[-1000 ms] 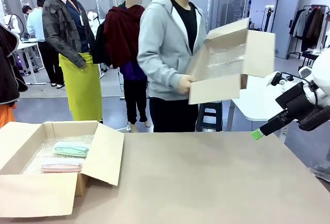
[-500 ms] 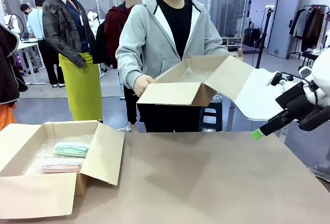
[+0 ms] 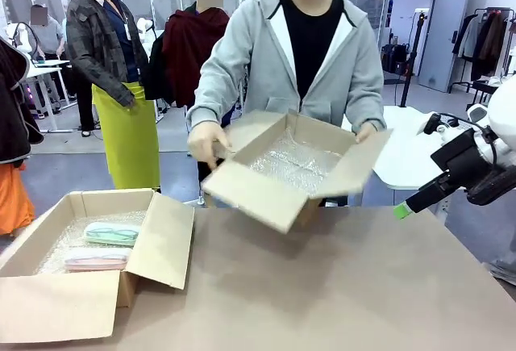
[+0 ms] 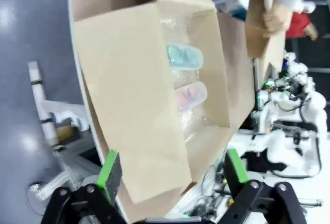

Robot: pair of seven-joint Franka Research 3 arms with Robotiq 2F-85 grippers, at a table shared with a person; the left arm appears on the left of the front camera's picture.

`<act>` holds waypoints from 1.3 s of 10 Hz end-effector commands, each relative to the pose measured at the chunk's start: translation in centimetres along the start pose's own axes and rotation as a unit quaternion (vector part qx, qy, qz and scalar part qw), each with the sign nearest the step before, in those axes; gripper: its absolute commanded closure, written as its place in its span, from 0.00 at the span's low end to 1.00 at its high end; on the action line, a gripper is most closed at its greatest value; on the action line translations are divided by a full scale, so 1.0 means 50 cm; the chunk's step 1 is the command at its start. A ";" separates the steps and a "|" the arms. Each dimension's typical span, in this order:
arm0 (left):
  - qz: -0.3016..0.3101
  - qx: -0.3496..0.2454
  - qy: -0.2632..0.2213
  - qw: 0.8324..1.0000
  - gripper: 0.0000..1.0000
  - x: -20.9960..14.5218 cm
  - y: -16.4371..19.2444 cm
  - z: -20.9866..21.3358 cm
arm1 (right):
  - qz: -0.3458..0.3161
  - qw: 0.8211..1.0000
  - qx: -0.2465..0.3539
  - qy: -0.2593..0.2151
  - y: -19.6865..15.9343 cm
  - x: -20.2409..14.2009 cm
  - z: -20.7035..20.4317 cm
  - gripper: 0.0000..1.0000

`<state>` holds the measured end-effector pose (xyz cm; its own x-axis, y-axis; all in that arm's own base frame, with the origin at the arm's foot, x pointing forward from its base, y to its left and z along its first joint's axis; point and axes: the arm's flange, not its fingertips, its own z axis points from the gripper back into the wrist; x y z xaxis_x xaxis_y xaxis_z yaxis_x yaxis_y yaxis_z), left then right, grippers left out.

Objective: Pack the glasses set securely to prepare it for shipping.
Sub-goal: Position the Package Box on the left side of the table.

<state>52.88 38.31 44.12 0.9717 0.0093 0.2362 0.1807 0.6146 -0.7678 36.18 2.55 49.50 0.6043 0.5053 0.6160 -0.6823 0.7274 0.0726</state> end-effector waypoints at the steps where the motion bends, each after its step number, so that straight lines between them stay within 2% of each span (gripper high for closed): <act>1: -0.103 0.042 0.031 0.993 0.00 0.030 -0.129 0.029 | -0.009 1.000 -0.007 0.001 0.006 0.001 -0.003 0.00; 2: -0.151 0.054 0.051 0.986 0.00 0.036 -0.212 0.025 | -0.009 1.000 -0.007 0.001 0.006 0.001 -0.003 0.00; 4: -0.251 0.108 0.076 0.959 0.00 0.026 -0.383 -0.025 | -0.009 1.000 -0.007 0.001 0.006 0.001 -0.003 0.00; 5: -0.292 0.144 0.079 0.942 0.00 0.012 -0.442 -0.054 | -0.009 1.000 -0.007 0.001 0.006 0.001 -0.003 0.00; 7: -0.351 0.145 0.109 0.919 0.00 -0.052 -0.550 -0.134 | -0.009 1.000 -0.007 0.001 0.006 0.001 -0.003 0.00; 8: -0.378 0.171 0.101 0.904 0.00 -0.084 -0.581 -0.171 | -0.009 1.000 -0.007 0.001 0.006 0.001 -0.003 0.00; 10: -0.420 0.198 0.125 0.877 0.00 -0.147 -0.621 -0.242 | -0.009 1.000 -0.007 0.001 0.006 0.001 -0.003 0.00; 12: -0.460 0.237 0.130 0.846 0.00 -0.162 -0.642 -0.301 | -0.009 1.000 -0.007 0.001 0.006 0.001 -0.003 0.00; 13: -0.460 0.251 0.130 0.842 0.00 -0.170 -0.641 -0.329 | -0.009 1.000 -0.007 0.001 0.006 0.001 -0.003 0.00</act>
<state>41.68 6.00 58.25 0.4721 -0.7762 0.4179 0.8625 0.5047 -0.0370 36.23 2.56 49.44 0.6048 0.5050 0.6157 -0.6825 0.7271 0.0741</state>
